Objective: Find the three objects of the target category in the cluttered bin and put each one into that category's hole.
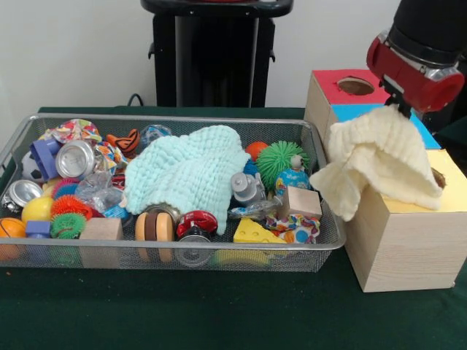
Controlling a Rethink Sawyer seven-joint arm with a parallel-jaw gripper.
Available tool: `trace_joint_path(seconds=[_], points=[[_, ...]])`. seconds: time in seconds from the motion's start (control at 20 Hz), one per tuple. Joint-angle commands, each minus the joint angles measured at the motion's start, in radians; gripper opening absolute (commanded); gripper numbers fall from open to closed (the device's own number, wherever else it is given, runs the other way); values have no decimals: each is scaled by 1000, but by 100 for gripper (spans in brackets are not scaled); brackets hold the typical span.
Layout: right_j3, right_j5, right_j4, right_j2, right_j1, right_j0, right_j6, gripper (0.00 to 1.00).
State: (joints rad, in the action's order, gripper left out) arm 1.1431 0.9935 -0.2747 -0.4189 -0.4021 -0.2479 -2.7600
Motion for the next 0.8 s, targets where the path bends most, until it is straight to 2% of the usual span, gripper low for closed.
trace_joint_path(seconds=[0.05, 0.35, 0.6, 0.8], points=[[-1, 12, 7, 58, 54, -35, -158, 0], [-60, 74, -56, 65, 69, -70, -256, 0], [-95, 77, -122, 75, 87, -92, -316, 0], [-101, 71, -142, 60, 101, -101, -314, 0]])
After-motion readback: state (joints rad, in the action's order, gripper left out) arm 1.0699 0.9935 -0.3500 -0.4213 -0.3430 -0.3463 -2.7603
